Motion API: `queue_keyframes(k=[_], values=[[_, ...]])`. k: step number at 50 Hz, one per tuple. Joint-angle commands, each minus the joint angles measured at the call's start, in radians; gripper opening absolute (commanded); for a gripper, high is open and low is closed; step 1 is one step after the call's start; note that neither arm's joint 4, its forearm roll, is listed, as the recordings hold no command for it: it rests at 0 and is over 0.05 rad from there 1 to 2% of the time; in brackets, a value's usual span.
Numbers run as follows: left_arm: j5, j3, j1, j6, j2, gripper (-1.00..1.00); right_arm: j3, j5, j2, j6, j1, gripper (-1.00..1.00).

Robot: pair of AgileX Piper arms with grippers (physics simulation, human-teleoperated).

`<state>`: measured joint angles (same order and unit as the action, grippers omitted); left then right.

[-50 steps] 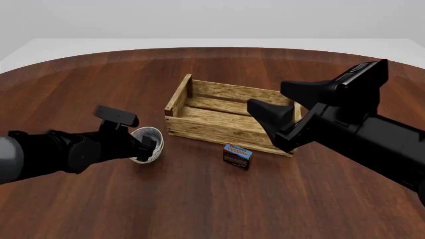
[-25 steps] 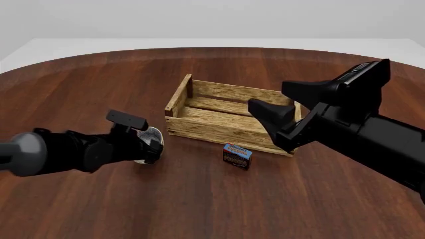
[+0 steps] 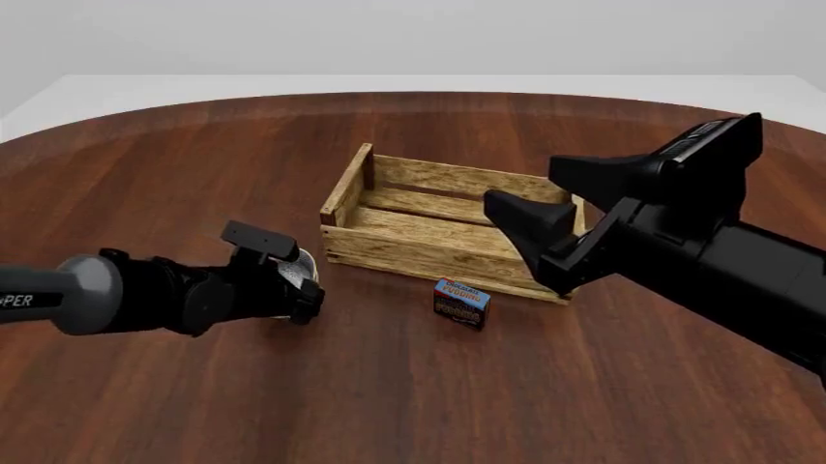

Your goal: Stack the right bowl on the left bowl and place them in the tray.

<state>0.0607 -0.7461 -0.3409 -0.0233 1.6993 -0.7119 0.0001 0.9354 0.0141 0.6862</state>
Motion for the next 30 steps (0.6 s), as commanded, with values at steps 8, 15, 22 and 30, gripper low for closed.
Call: queue_keyframes(k=[8, 15, 22, 30], values=[[0.030, -0.042, 0.002, 0.081, 0.103, 1.00, 0.000, 0.005, -0.010, 0.003, 0.006, 1.00], [0.035, -0.043, 0.001, 0.081, 0.118, 1.00, 0.000, 0.006, -0.011, 0.003, 0.006, 1.00], [0.040, -0.044, 0.000, 0.081, 0.133, 1.00, 0.000, 0.005, -0.009, 0.004, 0.007, 1.00], [0.046, -0.042, -0.006, 0.084, 0.145, 1.00, -0.001, 0.005, -0.008, 0.002, 0.006, 1.00]])
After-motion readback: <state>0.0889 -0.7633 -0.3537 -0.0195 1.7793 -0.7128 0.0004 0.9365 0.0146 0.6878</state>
